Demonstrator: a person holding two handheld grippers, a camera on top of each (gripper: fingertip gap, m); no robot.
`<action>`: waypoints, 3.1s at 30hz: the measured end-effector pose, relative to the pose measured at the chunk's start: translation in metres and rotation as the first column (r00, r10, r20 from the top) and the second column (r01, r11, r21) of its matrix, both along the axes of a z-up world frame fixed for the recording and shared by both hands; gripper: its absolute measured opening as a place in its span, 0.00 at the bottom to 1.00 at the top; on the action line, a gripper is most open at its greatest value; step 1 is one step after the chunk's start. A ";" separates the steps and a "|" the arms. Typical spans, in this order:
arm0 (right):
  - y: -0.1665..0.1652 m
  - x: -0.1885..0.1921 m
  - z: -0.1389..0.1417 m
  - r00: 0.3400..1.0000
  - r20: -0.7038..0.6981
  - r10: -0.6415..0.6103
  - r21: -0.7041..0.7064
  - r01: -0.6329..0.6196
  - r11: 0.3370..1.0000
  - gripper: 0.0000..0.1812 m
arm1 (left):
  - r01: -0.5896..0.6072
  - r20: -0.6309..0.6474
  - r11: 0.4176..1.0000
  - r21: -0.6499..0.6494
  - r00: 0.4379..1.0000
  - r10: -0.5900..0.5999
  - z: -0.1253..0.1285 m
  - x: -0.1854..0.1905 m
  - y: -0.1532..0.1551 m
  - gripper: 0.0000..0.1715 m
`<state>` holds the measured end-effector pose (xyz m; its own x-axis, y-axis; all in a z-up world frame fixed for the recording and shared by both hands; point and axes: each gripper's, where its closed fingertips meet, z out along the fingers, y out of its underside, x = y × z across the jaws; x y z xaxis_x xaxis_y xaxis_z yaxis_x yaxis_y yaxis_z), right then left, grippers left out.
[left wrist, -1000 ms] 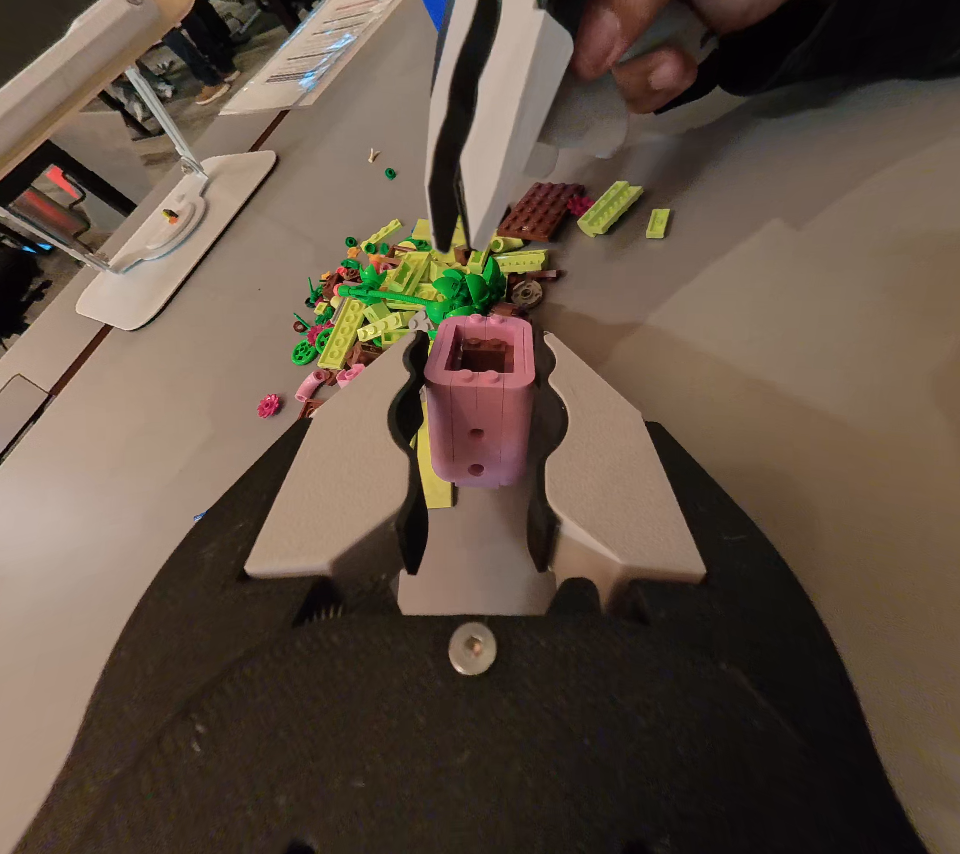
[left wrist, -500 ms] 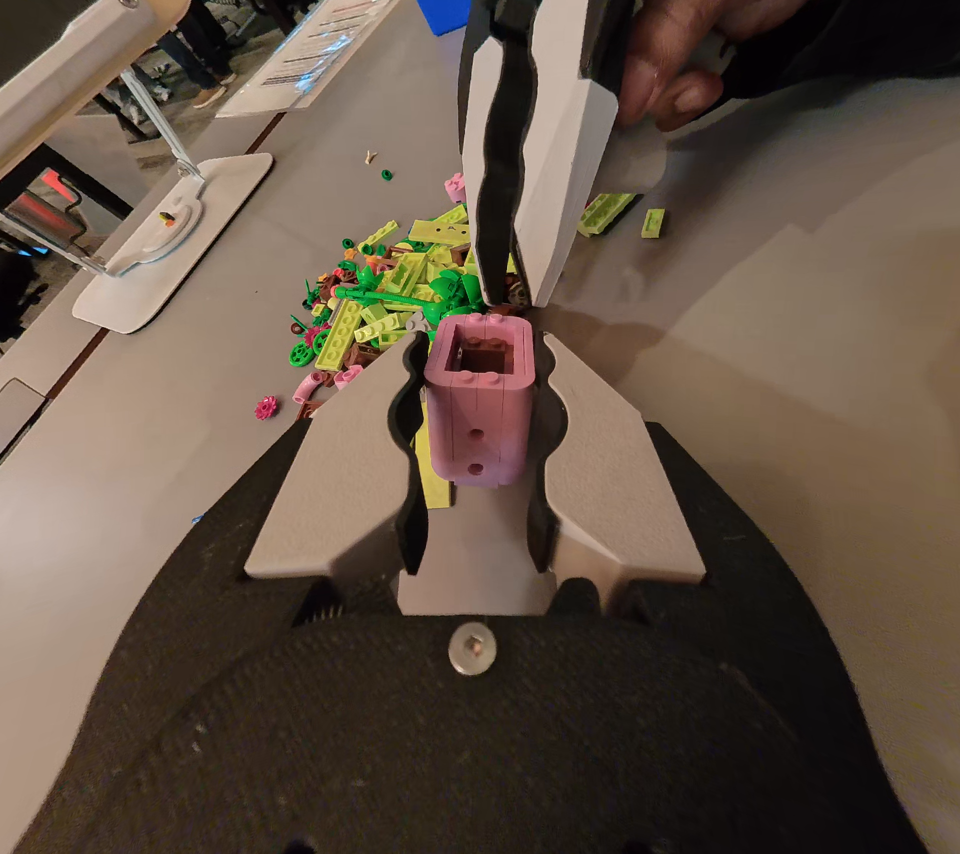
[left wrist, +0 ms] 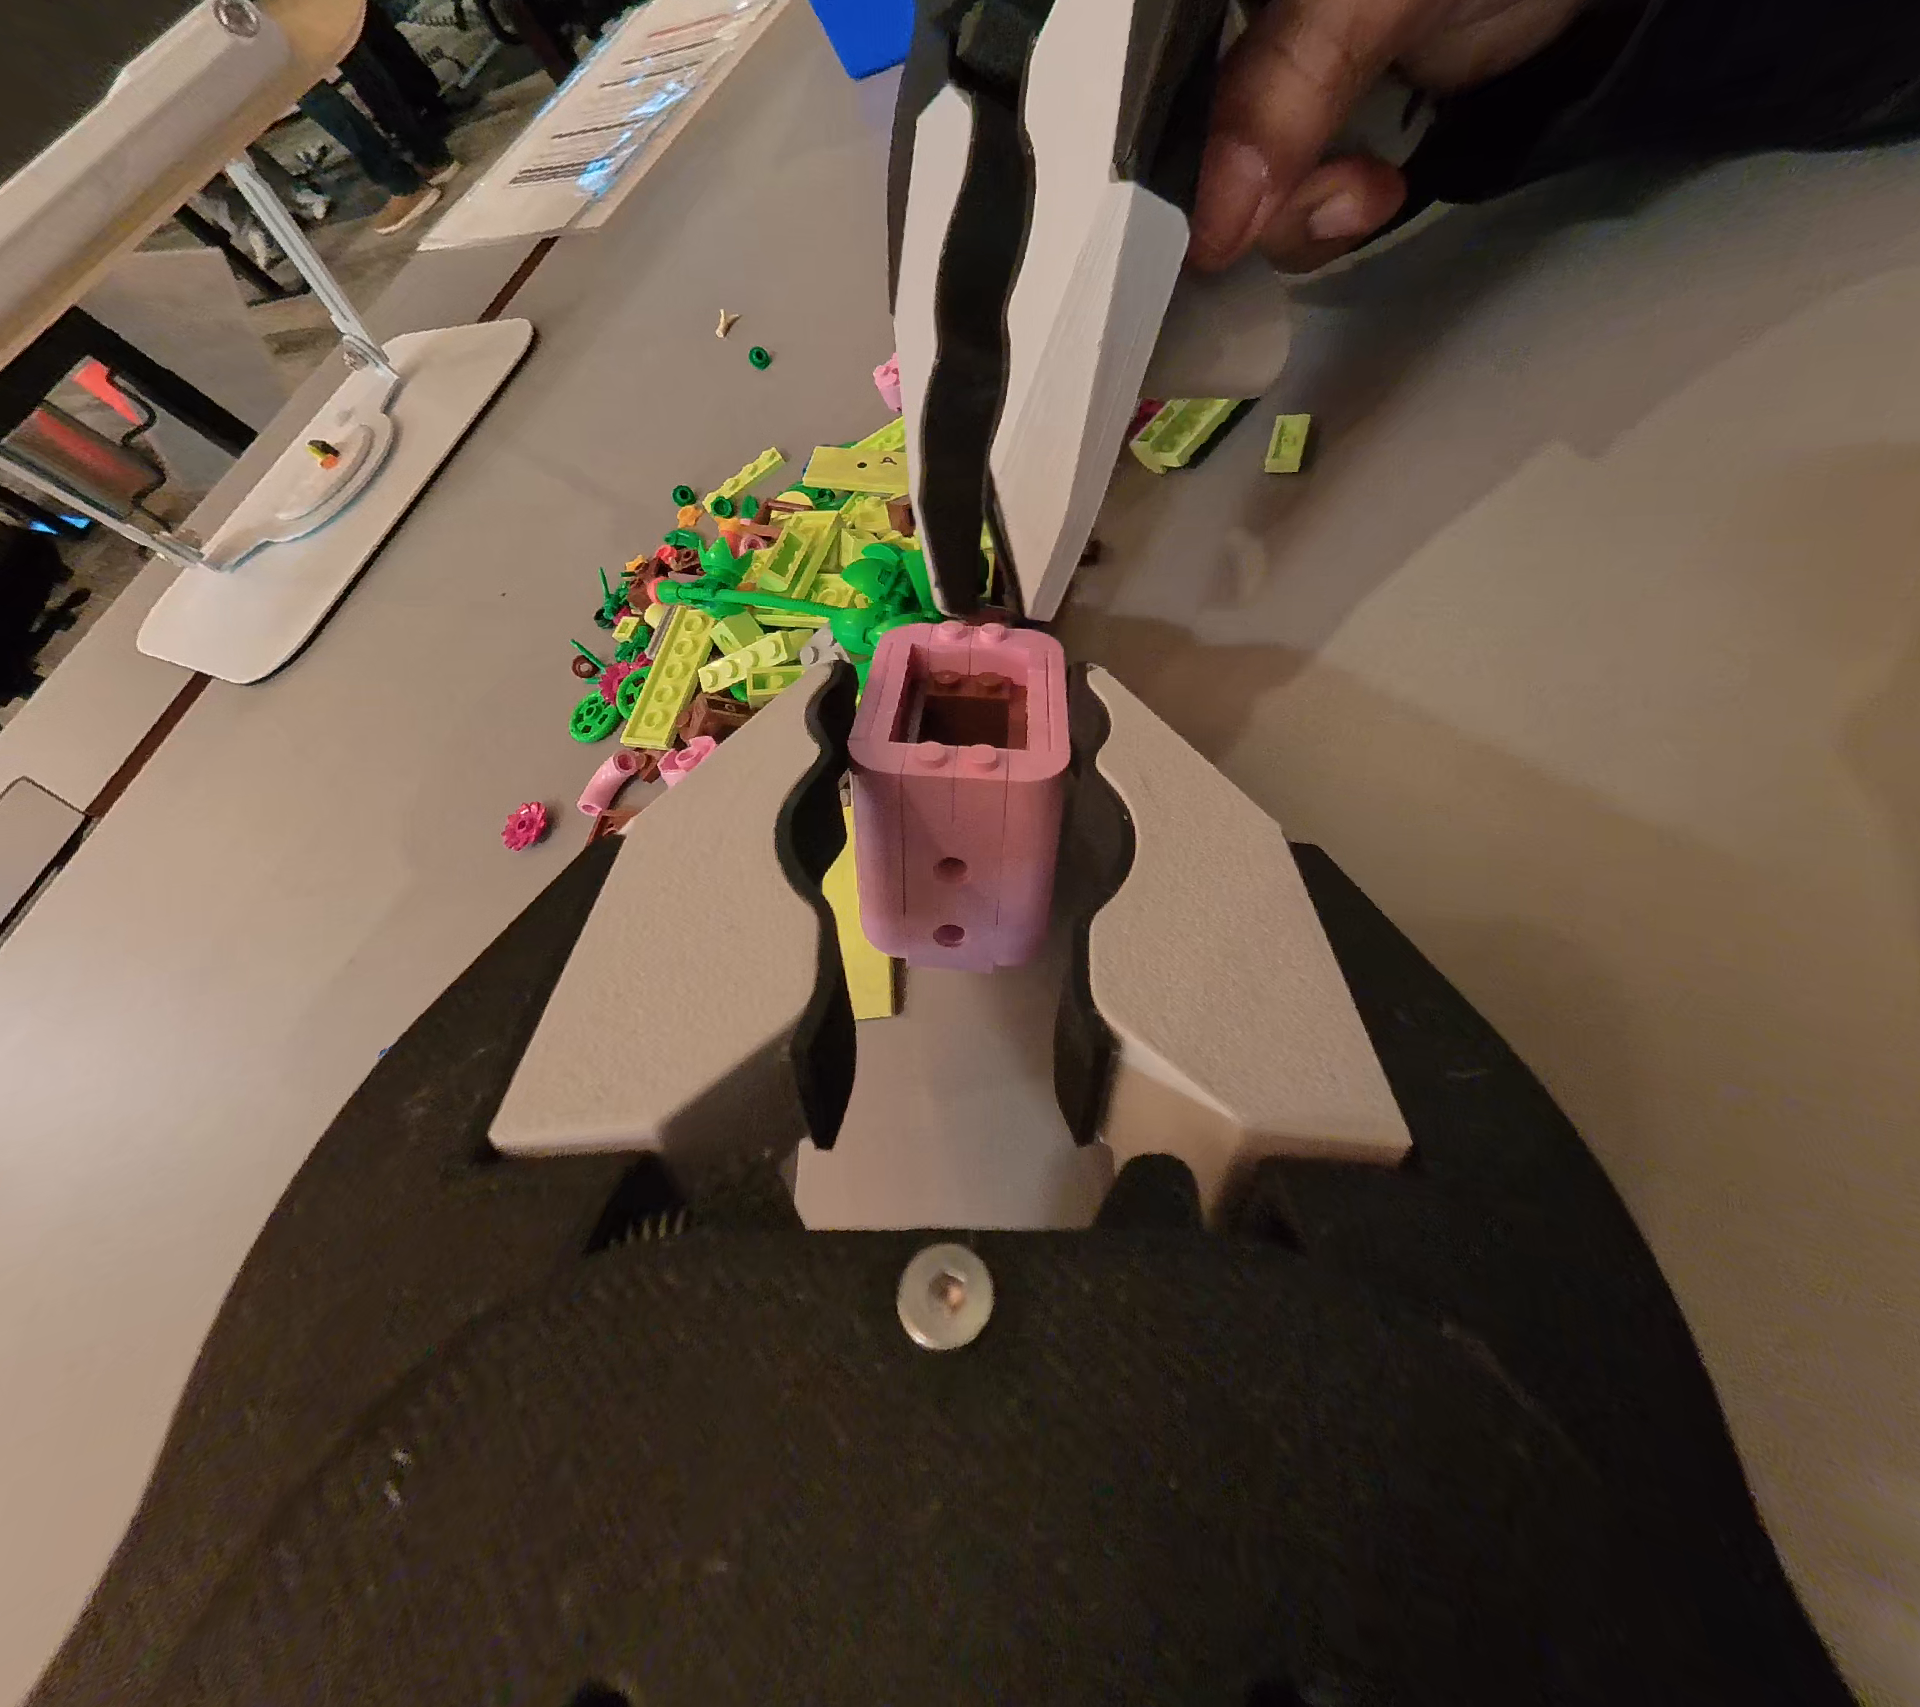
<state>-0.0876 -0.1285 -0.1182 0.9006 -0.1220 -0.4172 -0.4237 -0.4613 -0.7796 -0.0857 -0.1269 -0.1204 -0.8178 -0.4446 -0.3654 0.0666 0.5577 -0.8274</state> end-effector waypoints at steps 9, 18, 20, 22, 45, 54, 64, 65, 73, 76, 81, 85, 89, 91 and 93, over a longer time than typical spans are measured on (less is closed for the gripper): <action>0.001 0.000 0.000 0.999 0.032 -0.001 -0.007 0.001 1.000 0.11 | 0.027 0.005 1.000 0.010 1.000 -0.027 -0.001 -0.004 -0.002 0.22; 0.002 -0.001 -0.003 1.000 0.028 0.002 -0.016 -0.002 1.000 0.10 | 0.040 0.028 0.998 0.057 0.999 -0.041 -0.007 -0.006 -0.004 0.22; 0.002 -0.001 -0.003 0.999 0.032 0.002 -0.017 -0.002 1.000 0.10 | 0.040 0.028 0.998 0.057 0.999 -0.041 -0.007 -0.006 -0.004 0.22; 0.002 -0.001 -0.002 0.999 0.036 0.004 -0.016 -0.004 1.000 0.10 | 0.041 0.024 0.998 0.054 0.999 -0.042 -0.007 -0.006 -0.004 0.22; 0.010 0.001 0.009 0.975 0.220 0.012 0.042 -0.022 0.999 0.15 | -0.007 -0.177 0.998 -0.058 0.984 -0.004 -0.004 0.003 0.011 0.29; -0.005 0.026 0.054 0.907 0.393 -0.149 0.226 0.061 0.972 0.15 | -0.053 -0.245 0.914 -0.402 0.968 -0.051 0.036 0.010 0.034 0.36; -0.027 0.051 0.063 0.748 0.621 -0.236 0.240 0.105 0.965 0.47 | -0.043 -0.286 0.794 -0.606 0.943 -0.168 0.067 0.004 0.043 0.36; -0.032 0.059 0.064 0.690 0.670 -0.272 0.255 0.131 0.958 0.49 | -0.043 -0.280 0.789 -0.612 0.946 -0.165 0.068 0.004 0.044 0.35; -0.054 0.094 0.063 0.556 0.729 -0.398 0.369 0.170 0.914 0.30 | -0.093 -0.268 0.828 -0.554 0.961 -0.071 0.071 0.037 0.048 0.76; -0.050 0.100 0.061 0.618 0.704 -0.349 0.371 0.099 0.923 0.19 | -0.056 -0.229 0.863 -0.502 0.971 -0.071 0.080 0.061 0.048 0.78; -0.060 0.102 0.056 0.614 0.715 -0.334 0.367 0.077 0.927 0.00 | 0.058 -0.164 0.879 -0.473 0.975 -0.153 0.078 0.082 0.047 0.48; -0.069 0.090 0.067 0.645 0.650 -0.402 0.450 0.099 0.887 0.00 | 0.024 -0.128 0.819 -0.573 0.985 -0.118 0.069 0.075 0.063 0.18; -0.061 0.087 0.062 0.742 0.572 -0.349 0.425 0.096 0.900 0.00 | -0.039 -0.179 0.786 -0.617 0.980 -0.092 0.065 0.082 0.069 0.16; -0.058 0.086 0.058 0.779 0.537 -0.324 0.407 0.097 0.908 0.00 | -0.044 -0.216 0.798 -0.602 0.970 -0.109 0.060 0.083 0.066 0.19; -0.058 0.088 0.058 0.785 0.526 -0.329 0.402 0.111 0.909 0.00 | -0.052 -0.241 0.787 -0.615 0.962 -0.125 0.060 0.082 0.065 0.19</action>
<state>0.0002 -0.1865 -0.0607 0.9475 -0.2995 0.1118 0.0919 -0.0798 -0.9926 -0.0037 -0.0616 -0.0603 -0.8615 -0.4683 0.1962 -0.1855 -0.0694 -0.9802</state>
